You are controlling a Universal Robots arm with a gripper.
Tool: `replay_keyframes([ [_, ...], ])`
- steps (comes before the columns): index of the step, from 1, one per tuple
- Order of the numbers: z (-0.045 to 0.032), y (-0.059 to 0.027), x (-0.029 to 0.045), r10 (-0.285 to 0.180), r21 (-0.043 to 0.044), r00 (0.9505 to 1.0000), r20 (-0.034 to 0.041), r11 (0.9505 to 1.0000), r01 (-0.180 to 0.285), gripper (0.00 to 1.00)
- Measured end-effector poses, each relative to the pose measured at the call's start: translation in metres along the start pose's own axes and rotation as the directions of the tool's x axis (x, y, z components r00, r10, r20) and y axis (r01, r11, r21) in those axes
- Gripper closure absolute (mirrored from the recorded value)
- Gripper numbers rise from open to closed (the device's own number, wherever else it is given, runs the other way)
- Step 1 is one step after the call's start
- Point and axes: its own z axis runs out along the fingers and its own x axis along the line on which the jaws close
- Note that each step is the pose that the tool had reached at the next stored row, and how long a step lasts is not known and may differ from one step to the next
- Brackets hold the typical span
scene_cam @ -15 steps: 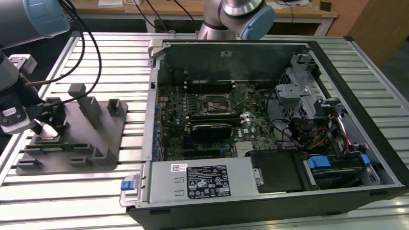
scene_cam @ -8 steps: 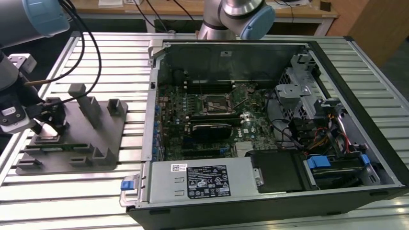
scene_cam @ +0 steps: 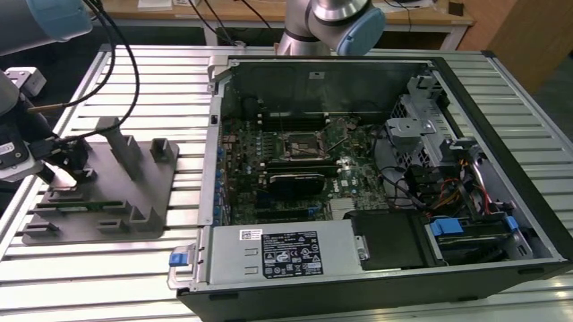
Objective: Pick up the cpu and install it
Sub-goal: 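Pick up the cpu and move it towards the insertion slot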
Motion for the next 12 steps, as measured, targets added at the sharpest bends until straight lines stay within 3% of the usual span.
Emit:
replay_keyframes([
  [12, -0.02, 0.0007, -0.0005, 0.0, 0.0, 1.0, 0.0001, 1.0, 0.0, 0.45],
])
